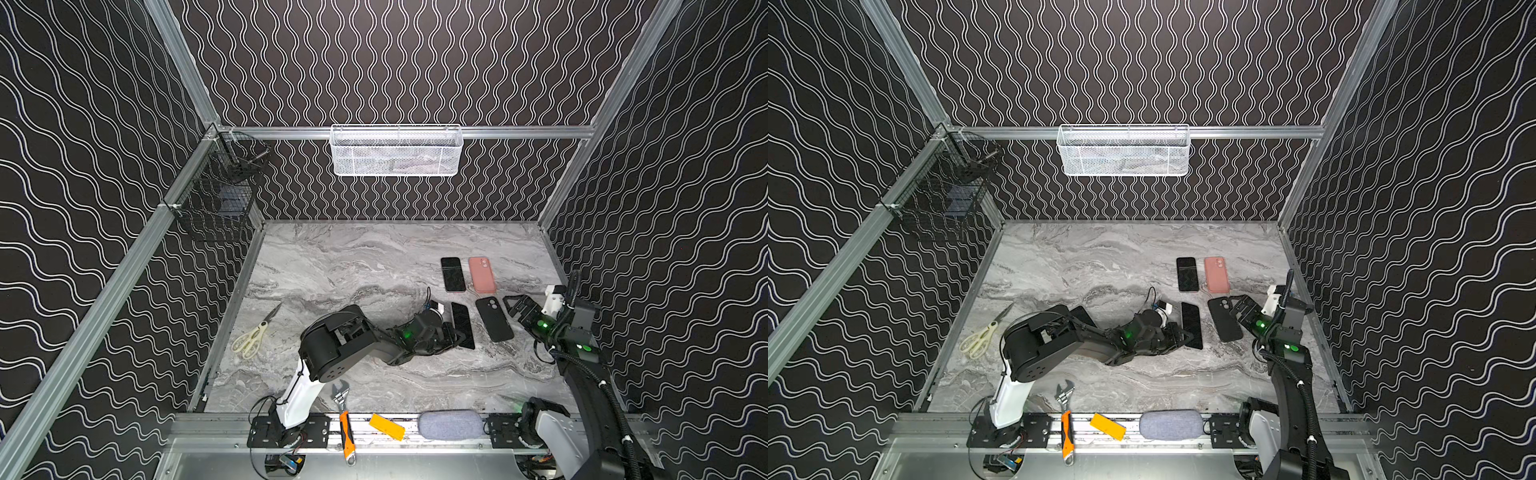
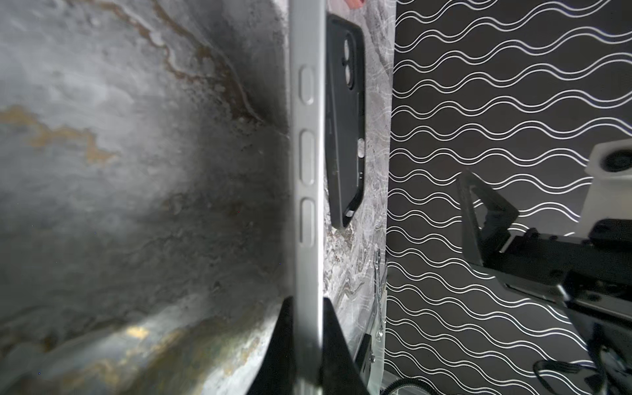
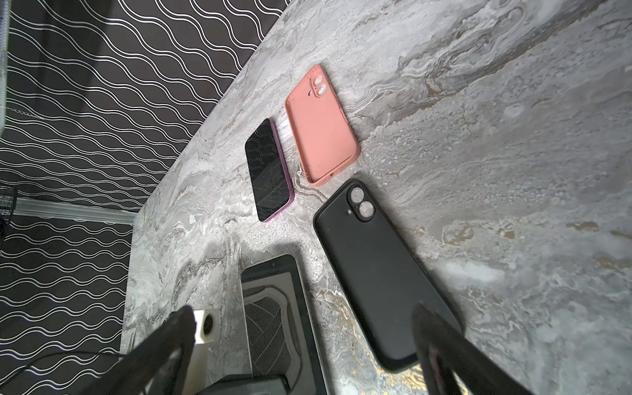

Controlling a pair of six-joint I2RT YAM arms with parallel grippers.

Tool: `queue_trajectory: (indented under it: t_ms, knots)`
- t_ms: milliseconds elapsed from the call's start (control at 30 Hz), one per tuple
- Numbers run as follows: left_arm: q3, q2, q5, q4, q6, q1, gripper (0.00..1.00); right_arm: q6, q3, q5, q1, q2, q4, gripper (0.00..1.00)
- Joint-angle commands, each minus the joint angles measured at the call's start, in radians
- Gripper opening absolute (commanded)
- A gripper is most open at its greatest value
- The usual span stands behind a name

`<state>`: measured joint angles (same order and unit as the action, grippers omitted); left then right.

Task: Take the phone out of the phone case
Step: Place the phone at the center of the table.

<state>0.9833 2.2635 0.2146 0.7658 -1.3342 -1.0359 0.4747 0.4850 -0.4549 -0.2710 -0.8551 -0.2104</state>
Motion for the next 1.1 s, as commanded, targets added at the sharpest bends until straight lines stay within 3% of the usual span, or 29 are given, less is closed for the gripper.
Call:
queue_trajectory:
  t_ms: [0,833,967,1067]
  knots:
    - [0.011,0.009,-0.001,0.077,-0.011,0.001,0.02,0.004,-0.003,-0.011,0.0,-0.004,0.033,0.99]
    - [0.0,0.021,-0.001,0.08,0.052,0.02,0.39,-0.008,-0.002,0.016,0.0,-0.013,0.027,0.99]
    - [0.004,-0.007,-0.02,0.002,0.101,0.021,0.5,-0.019,0.007,0.035,0.0,-0.016,0.01,0.99]
    - [0.014,-0.03,-0.033,-0.065,0.133,0.021,0.52,-0.02,0.006,0.032,0.0,-0.02,0.009,0.99]
